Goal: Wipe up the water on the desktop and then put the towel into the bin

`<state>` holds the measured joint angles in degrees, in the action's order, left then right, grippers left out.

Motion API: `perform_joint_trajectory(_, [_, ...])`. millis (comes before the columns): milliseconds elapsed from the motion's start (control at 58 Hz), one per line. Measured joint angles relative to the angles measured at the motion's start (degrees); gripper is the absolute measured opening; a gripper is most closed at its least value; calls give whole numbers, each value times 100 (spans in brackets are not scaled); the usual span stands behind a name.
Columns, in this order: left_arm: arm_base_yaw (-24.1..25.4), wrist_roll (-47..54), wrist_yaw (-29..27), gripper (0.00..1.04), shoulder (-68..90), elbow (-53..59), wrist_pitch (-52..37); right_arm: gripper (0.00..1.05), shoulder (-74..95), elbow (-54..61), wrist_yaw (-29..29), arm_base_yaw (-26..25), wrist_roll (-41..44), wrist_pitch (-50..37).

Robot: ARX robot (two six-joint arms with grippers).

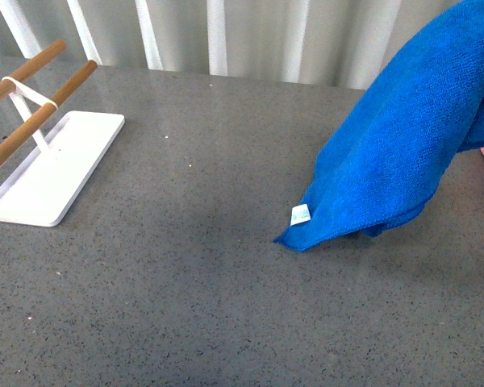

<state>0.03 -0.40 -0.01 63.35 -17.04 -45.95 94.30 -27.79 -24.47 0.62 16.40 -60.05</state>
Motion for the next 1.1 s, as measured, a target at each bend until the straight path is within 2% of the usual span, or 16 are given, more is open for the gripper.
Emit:
perform_joint_trajectory(380, [0,0,0,4,-1215,938,284,3,-260,120,487,-101,136,570])
perform_joint_trajectory(742, [0,0,-2,4,-2417,1397,1032,3,-474,118,579,-166,162,901])
perform_joint_trajectory(845, [0,-2,0,4,-2533,1572,883,3,-474,118,599,-166,160,903])
perform_joint_trajectory(1104, [0,2,0,4,-3615,1576,1880,3,-472,116,715,-105,157,955])
